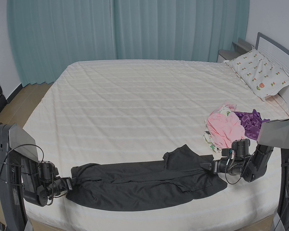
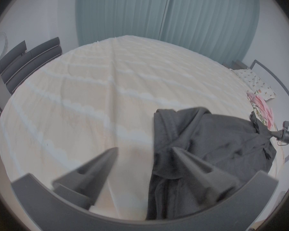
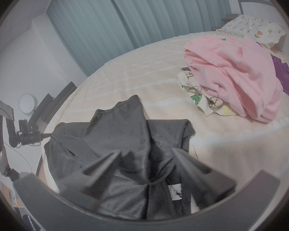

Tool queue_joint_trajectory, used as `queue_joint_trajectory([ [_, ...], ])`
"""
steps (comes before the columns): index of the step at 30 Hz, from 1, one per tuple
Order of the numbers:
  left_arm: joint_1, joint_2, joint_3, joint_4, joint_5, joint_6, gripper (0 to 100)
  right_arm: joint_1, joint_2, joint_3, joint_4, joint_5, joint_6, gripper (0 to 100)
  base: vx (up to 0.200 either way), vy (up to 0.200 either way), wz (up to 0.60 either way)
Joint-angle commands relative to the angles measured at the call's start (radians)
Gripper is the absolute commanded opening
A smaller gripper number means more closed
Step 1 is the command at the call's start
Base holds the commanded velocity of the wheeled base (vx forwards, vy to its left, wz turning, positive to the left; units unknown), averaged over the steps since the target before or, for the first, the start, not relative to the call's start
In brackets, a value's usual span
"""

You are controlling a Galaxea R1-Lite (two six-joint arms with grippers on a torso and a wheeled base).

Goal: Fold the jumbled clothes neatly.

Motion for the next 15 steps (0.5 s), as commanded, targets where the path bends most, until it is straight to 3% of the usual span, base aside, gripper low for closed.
queue_joint_trajectory([
  [1, 0.002, 0.021, 0.024, -0.008, -0.004, -0.009, 100, -0.01, -0.046, 0.001, -0.004, 0.007, 0.033, 100, 0.0, 0.0, 0.0],
  [2, 0.008, 0.002, 0.036, -0.028, -0.004, -0.047, 100, -0.024, -0.087, -0.005, -0.004, 0.03, 0.101, 100, 0.0, 0.0, 0.0],
  [5, 0.011, -0.028, 0.053, -0.051, -0.011, -0.119, 100, -0.025, -0.125, -0.01, -0.004, 0.045, 0.167, 100, 0.0, 0.0, 0.0],
  [7, 0.025, -0.091, 0.073, -0.059, -0.021, -0.211, 100, -0.013, -0.162, -0.011, 0.001, 0.047, 0.257, 100, 0.0, 0.0, 0.0],
  [15, 0.062, -0.185, 0.045, -0.049, -0.07, -0.395, 100, 0.055, -0.112, -0.054, 0.056, 0.039, 0.325, 100, 0.0, 0.0, 0.0],
])
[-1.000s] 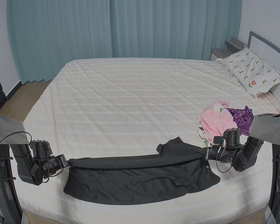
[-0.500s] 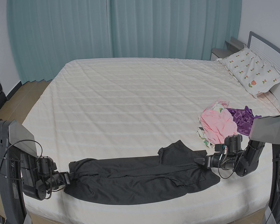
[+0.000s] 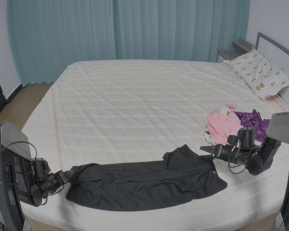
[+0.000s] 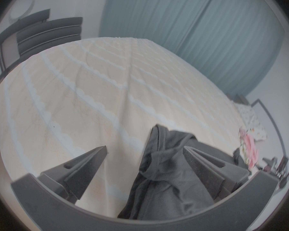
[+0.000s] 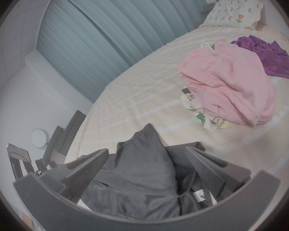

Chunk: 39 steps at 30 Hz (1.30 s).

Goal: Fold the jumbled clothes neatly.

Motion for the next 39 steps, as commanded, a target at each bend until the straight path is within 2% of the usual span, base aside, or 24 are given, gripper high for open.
queue_joint_trajectory([
  [1, 0.013, -0.064, -0.025, 0.005, -0.028, -0.075, 100, 0.044, 0.035, -0.047, 0.057, -0.004, 0.019, 100, 0.0, 0.0, 0.0],
  [5, -0.053, -0.066, -0.077, 0.042, -0.032, -0.187, 100, 0.047, 0.089, -0.073, 0.096, -0.006, 0.019, 100, 0.0, 0.0, 0.0],
  [6, -0.053, -0.066, -0.077, 0.042, -0.032, -0.187, 100, 0.047, 0.089, -0.073, 0.096, -0.006, 0.019, 100, 0.0, 0.0, 0.0],
  [7, -0.075, -0.072, -0.119, 0.086, -0.032, -0.265, 100, 0.047, 0.098, -0.07, 0.096, -0.006, 0.019, 100, 0.0, 0.0, 0.0],
  [9, -0.102, -0.075, -0.162, 0.137, -0.031, -0.336, 100, 0.044, 0.088, -0.055, 0.086, -0.012, 0.025, 100, 0.0, 0.0, 0.0],
  [12, -0.118, -0.075, -0.189, 0.152, -0.031, -0.402, 100, 0.022, 0.015, -0.024, 0.097, -0.021, 0.081, 100, 0.0, 0.0, 0.0],
  [16, -0.119, -0.076, -0.179, 0.151, -0.028, -0.405, 100, 0.025, 0.002, -0.015, 0.088, -0.023, 0.16, 100, 0.0, 0.0, 0.0],
  [20, -0.121, -0.072, -0.152, 0.151, -0.028, -0.406, 100, 0.032, 0.026, -0.014, 0.086, -0.026, 0.163, 100, 0.0, 0.0, 0.0],
  [23, -0.121, -0.064, -0.137, 0.151, -0.023, -0.408, 100, 0.041, -0.038, 0.045, 0.097, -0.05, 0.159, 100, 0.0, 0.0, 0.0],
  [35, -0.131, -0.072, -0.063, 0.149, -0.019, -0.397, 100, 0.068, -0.029, 0.072, 0.086, -0.049, 0.171, 100, -0.2, 0.0, 0.0],
  [39, -0.131, -0.072, -0.051, 0.151, -0.012, -0.373, 100, 0.059, -0.026, 0.071, 0.085, -0.049, 0.171, 100, 0.0, 0.0, 0.0],
])
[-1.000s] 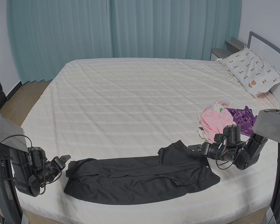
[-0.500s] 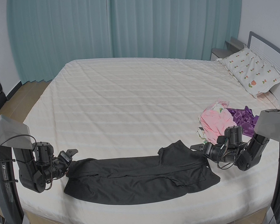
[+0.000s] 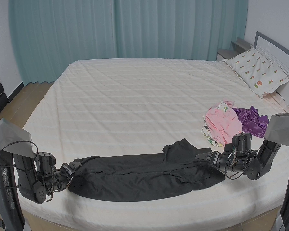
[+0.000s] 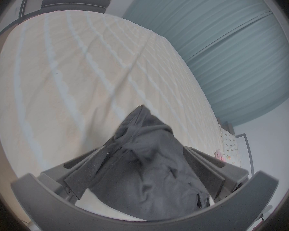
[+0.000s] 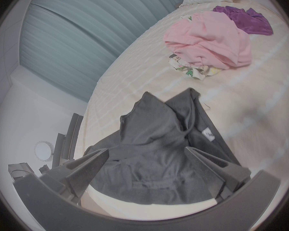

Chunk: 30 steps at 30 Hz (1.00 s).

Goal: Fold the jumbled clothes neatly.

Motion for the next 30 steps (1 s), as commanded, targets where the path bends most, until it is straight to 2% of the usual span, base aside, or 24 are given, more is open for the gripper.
queue_joint_trajectory([
  [1, 0.0, 0.004, 0.024, 0.001, 0.007, 0.02, 100, -0.004, 0.005, 0.0, -0.001, 0.0, 0.0, 100, 0.0, 0.0, 0.0],
  [5, -0.01, 0.012, 0.041, -0.001, 0.037, 0.104, 100, -0.002, 0.022, -0.004, -0.003, -0.001, -0.003, 100, 0.0, 0.0, 0.0],
  [11, -0.057, 0.03, 0.036, -0.001, 0.069, 0.106, 100, -0.004, 0.025, -0.007, -0.003, -0.001, -0.002, 100, 0.0, 0.0, 0.0],
  [16, -0.089, 0.064, 0.015, -0.001, 0.145, 0.109, 100, -0.002, 0.028, -0.009, -0.003, -0.001, -0.002, 100, 0.0, 0.0, 0.0],
  [30, -0.138, 0.065, 0.021, -0.001, 0.161, 0.106, 100, 0.001, 0.031, -0.007, -0.003, -0.001, -0.003, 100, 0.0, 0.0, 0.0],
])
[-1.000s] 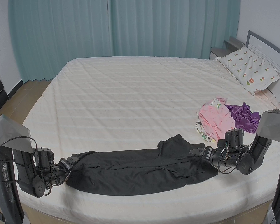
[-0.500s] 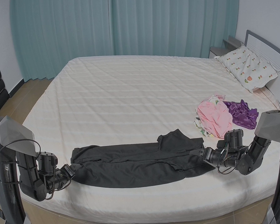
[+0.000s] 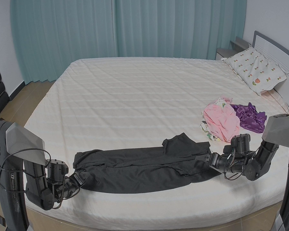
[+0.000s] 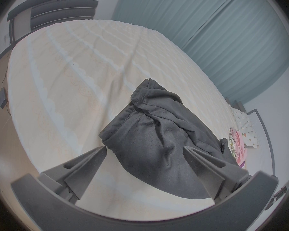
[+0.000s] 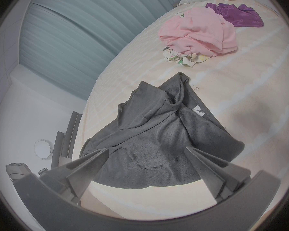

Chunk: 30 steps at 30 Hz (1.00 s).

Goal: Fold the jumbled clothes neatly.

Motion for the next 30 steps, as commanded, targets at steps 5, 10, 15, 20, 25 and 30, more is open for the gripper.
queue_joint_trajectory([
  [5, -0.013, 0.017, -0.004, 0.001, 0.026, 0.003, 100, 0.001, 0.003, 0.001, 0.0, 0.001, 0.0, 100, 0.0, 0.0, 0.0],
  [10, -0.014, 0.037, -0.012, 0.002, 0.054, 0.038, 100, 0.001, 0.003, 0.0, 0.0, 0.001, -0.001, 100, 0.0, 0.0, 0.0],
  [15, -0.014, 0.069, -0.018, 0.001, 0.124, 0.061, 100, 0.0, -0.002, 0.004, 0.0, -0.001, -0.001, 100, 0.0, 0.0, 0.0],
  [20, 0.0, 0.069, -0.006, -0.001, 0.143, 0.056, 0, 0.004, -0.022, 0.012, 0.002, -0.004, -0.006, 100, 0.0, 0.0, 0.0],
  [25, 0.006, 0.063, 0.019, 0.001, 0.158, 0.056, 0, 0.007, -0.042, 0.017, 0.015, -0.013, -0.009, 100, 0.0, 0.0, 0.0],
  [30, 0.006, 0.04, 0.046, 0.001, 0.176, 0.061, 0, -0.002, -0.082, 0.112, 0.011, -0.061, -0.007, 100, 0.0, 0.0, 0.0],
])
